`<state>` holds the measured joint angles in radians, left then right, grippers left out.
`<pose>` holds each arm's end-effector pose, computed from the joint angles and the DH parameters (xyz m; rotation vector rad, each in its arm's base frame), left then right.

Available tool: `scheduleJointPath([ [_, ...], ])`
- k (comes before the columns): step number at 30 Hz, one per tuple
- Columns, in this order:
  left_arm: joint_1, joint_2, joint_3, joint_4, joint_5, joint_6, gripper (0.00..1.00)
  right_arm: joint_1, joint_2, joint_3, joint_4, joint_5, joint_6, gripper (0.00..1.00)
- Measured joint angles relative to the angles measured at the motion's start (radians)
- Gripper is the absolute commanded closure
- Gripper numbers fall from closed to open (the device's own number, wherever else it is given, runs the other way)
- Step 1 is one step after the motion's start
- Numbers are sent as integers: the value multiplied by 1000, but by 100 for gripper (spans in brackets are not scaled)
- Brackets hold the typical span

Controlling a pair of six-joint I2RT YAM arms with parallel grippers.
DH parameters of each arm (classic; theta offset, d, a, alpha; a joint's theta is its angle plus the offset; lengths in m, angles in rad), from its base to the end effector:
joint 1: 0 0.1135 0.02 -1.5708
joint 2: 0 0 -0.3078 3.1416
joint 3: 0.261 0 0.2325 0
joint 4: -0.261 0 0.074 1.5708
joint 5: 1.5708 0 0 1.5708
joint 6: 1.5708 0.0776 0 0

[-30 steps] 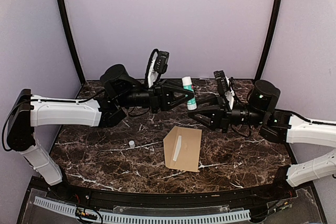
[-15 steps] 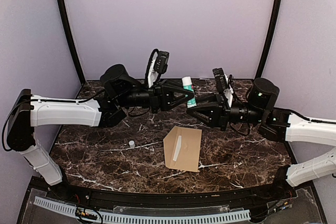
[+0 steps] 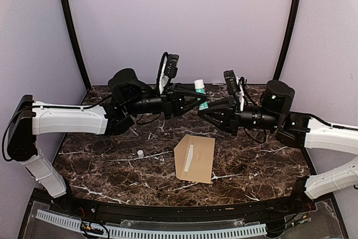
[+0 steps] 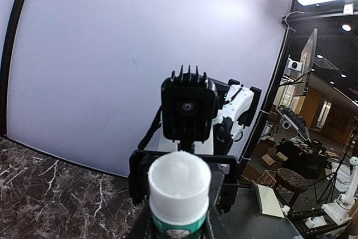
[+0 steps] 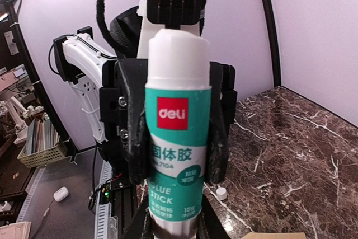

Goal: Place the letter into the envelope and seal it

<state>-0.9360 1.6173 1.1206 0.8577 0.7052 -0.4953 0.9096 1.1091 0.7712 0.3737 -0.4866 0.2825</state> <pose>0.1877 -0.3397 0.4137 0.9722 1.1323 -1.6161 0.1293 0.2253 0.3763 -0.9078 1.4309 1.2920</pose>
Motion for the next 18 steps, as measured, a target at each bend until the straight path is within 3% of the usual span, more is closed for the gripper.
scheduleJointPath([
  [4,4,0,2,-50,-105,33,100,6,18,47,-100,119,-50,100],
  [9,4,2,21,-133,-287,70,100,56,84,140,-213,403,-122,100],
  [15,3,16,37,-192,-489,80,100,119,198,239,-270,715,-181,100],
  [18,2,23,37,-212,-526,82,100,130,229,248,-272,779,-197,100],
])
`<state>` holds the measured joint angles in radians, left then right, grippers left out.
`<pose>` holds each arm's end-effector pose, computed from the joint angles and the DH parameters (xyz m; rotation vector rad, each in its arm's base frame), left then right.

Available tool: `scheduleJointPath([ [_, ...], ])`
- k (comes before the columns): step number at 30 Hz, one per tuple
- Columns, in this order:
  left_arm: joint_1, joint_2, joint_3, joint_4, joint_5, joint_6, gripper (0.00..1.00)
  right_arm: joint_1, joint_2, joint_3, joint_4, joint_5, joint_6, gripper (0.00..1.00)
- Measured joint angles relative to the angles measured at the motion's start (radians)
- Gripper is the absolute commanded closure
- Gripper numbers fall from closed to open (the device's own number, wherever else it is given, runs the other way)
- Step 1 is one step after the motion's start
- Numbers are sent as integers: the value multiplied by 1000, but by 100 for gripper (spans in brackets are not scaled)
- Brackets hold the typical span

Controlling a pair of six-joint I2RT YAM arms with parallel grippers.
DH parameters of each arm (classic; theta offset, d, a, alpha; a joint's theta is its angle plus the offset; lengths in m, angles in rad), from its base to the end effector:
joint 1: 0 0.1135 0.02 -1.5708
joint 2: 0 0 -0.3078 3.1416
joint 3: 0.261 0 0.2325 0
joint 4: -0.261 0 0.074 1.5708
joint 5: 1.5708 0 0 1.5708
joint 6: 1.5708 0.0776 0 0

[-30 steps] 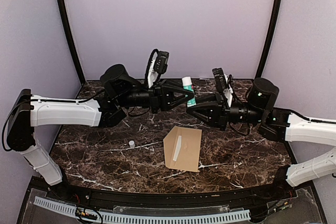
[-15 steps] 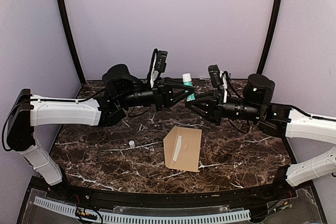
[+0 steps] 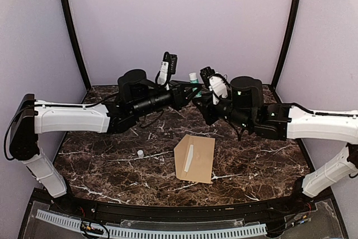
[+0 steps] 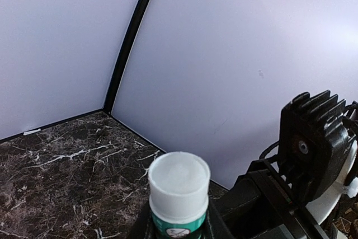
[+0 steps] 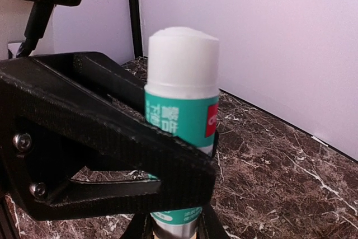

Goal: Place the letter into the envelope and seal it

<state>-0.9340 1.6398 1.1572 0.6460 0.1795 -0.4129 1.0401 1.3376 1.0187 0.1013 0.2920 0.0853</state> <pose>0.2365 -0.3430 0.3939 0.5476 1.4278 -1.2245 0.1842 0.2697 0.3675 -0.6382 1.6962 0.5472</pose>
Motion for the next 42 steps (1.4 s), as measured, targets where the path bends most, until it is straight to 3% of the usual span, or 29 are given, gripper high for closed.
scheduleJointPath([
  [4,-1,-1,-1,2,21,7,100,1,-13,-8,-2,-13,-6,100],
  [7,-1,-10,-10,27,112,10,100,-4,-77,-53,6,-97,-4,100],
  [13,0,-32,-19,142,375,6,100,-41,-203,-101,23,-417,22,100],
  [21,3,-19,-19,374,751,-111,100,-53,-210,-100,104,-856,97,100],
  [23,-1,-5,-19,433,809,-156,100,-53,-199,-100,122,-930,117,86],
  [25,-5,9,-19,478,840,-198,100,-56,-195,-100,122,-978,135,62],
  [27,-6,11,-19,481,835,-214,100,-60,-201,-100,114,-982,135,40],
  [29,-2,11,-26,458,804,-224,100,-60,-227,-102,103,-956,130,24],
  [32,12,11,-30,407,718,-226,100,-60,-313,-137,64,-856,97,12],
  [36,28,6,-34,277,523,-210,100,-63,-362,-164,48,-685,65,6],
  [42,35,8,-29,138,241,-204,100,-54,-262,-163,51,-430,43,12],
])
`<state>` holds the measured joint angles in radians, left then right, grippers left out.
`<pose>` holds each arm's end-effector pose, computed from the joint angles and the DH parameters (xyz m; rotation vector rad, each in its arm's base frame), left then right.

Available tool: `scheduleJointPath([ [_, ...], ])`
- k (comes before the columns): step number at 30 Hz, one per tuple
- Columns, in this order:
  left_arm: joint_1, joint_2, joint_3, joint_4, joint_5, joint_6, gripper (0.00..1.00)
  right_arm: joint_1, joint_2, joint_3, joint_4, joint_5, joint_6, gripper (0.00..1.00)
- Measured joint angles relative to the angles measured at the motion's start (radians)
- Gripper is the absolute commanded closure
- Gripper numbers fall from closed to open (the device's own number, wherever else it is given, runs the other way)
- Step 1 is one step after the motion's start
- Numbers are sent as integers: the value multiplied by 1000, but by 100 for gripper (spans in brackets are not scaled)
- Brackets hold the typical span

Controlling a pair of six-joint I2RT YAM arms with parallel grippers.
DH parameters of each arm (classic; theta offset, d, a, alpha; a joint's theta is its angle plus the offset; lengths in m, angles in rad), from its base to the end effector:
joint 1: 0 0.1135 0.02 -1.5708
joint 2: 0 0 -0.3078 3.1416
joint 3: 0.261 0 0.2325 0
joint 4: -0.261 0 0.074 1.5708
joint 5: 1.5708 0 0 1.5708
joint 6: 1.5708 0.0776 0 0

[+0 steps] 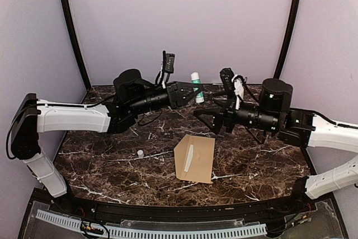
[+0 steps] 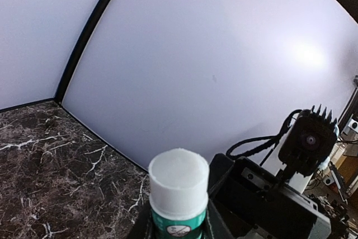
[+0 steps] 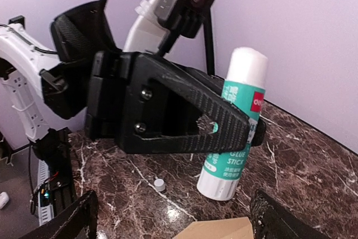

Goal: Place the letter into the envelope and seal it

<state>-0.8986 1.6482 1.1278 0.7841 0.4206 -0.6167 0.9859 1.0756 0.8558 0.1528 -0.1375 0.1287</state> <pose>0.2295 -0.3392 0.3985 0.6050 1.3814 -1.5289 0.1328 0.2198 0.3838 -0.8172 1.5215 0.9532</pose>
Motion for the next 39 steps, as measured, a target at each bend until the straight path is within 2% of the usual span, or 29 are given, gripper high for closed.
scheduleJointPath([
  [7,0,10,23,-56,-144,-5,100,16,150,55,11,256,-10,31],
  [13,0,20,31,-62,-185,-5,100,16,206,85,54,354,-1,46],
  [17,0,29,31,-63,-197,-5,100,16,235,108,69,389,8,64],
  [19,0,31,32,-64,-200,-6,100,16,249,121,72,397,10,69],
  [21,0,31,34,-65,-201,-6,100,16,259,129,73,401,13,68],
  [25,0,33,35,-64,-202,-6,100,16,264,132,70,404,16,56],
  [27,0,33,35,-64,-205,-5,100,16,264,132,69,404,14,55],
  [29,0,33,35,-63,-209,-5,100,16,264,132,68,403,19,56],
  [36,0,33,35,-62,-213,-5,100,16,262,132,67,398,29,73],
  [39,0,33,35,-62,-213,-5,100,16,261,132,66,400,30,71],
])
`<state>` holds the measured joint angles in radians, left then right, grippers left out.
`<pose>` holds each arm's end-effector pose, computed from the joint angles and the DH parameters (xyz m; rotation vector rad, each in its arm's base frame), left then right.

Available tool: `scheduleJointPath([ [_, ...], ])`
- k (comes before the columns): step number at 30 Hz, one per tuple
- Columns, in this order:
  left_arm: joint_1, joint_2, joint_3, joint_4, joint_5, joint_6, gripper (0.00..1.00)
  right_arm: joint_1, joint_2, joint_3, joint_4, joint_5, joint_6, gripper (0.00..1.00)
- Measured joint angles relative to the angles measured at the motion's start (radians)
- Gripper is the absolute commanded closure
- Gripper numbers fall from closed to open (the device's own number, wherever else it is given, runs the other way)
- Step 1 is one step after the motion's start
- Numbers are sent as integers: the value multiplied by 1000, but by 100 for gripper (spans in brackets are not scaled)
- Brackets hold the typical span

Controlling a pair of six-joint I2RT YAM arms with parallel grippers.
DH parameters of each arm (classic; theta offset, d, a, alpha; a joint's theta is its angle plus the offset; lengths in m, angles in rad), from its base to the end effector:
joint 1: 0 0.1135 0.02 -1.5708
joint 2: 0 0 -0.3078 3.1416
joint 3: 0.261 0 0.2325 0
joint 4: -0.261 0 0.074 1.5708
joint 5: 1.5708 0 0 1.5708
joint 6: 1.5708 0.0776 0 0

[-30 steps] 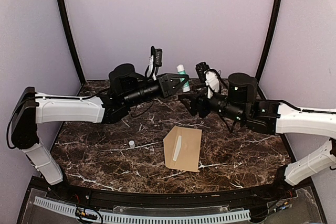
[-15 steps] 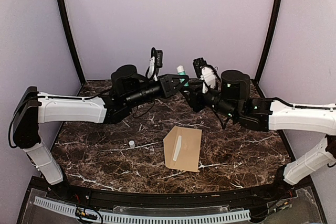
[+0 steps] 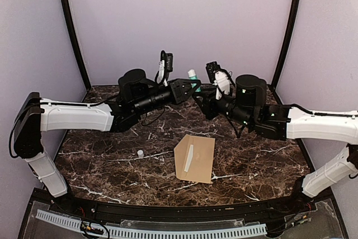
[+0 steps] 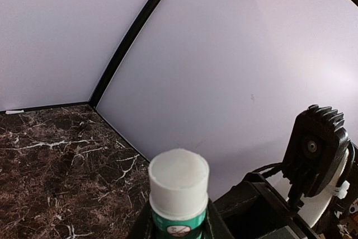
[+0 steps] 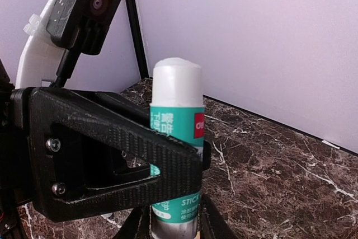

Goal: Place the letter into the envelope and seal it

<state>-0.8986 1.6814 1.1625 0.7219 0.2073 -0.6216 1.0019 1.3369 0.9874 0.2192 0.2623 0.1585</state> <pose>0.2526 -0.3430 0.3903 0.3995 1.4697 -1.3909 0.1936 0.2654 0.3730 -0.5245 1.6575 0.6402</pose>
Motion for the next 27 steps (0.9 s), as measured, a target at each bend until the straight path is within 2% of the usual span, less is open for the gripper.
scheduleJointPath([
  [5,0,0,0,0,0,0,100,0,0,0,-6,1,7,69],
  [13,0,2,0,2,3,1,100,0,-2,0,-17,0,18,99],
  [19,1,3,0,5,37,8,100,-7,-20,-5,-37,-34,15,100],
  [23,4,3,0,47,140,19,100,-48,-81,-39,-39,-188,29,100],
  [27,9,4,0,147,327,11,100,-109,-163,-84,-8,-451,61,100],
])
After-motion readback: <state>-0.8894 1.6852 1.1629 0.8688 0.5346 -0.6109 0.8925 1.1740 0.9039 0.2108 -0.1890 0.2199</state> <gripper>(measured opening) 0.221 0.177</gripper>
